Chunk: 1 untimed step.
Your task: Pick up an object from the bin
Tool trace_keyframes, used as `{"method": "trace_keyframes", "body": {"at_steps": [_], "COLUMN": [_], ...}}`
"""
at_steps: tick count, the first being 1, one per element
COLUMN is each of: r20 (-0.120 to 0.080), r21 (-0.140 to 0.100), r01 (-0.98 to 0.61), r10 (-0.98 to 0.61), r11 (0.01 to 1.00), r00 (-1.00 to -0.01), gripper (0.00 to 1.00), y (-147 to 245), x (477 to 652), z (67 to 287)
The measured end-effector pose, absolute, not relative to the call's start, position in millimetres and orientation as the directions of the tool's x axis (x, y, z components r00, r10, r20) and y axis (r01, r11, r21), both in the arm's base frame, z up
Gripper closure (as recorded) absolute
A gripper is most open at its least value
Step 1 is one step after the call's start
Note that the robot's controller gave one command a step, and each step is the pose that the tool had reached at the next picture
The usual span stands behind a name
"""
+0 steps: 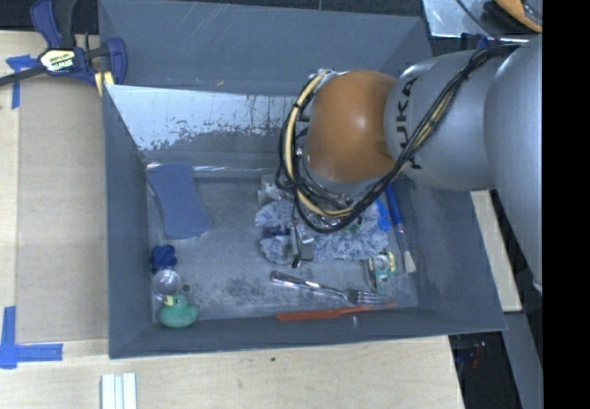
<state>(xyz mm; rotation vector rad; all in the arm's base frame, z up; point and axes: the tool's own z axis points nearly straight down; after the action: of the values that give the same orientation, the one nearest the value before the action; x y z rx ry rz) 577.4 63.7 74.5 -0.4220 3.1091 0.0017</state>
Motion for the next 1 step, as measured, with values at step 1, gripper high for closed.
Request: {"method": "trace_keyframes", "body": {"at_steps": [1], "r20": [-0.013], "r21": [-0.001], "r01": [-0.366], "r10": [-0.366], "r11": [0.931], "r00": [-0.931], "gripper": [0.00], "y": [32.1], "x": [582.5], "z": [72.0]}}
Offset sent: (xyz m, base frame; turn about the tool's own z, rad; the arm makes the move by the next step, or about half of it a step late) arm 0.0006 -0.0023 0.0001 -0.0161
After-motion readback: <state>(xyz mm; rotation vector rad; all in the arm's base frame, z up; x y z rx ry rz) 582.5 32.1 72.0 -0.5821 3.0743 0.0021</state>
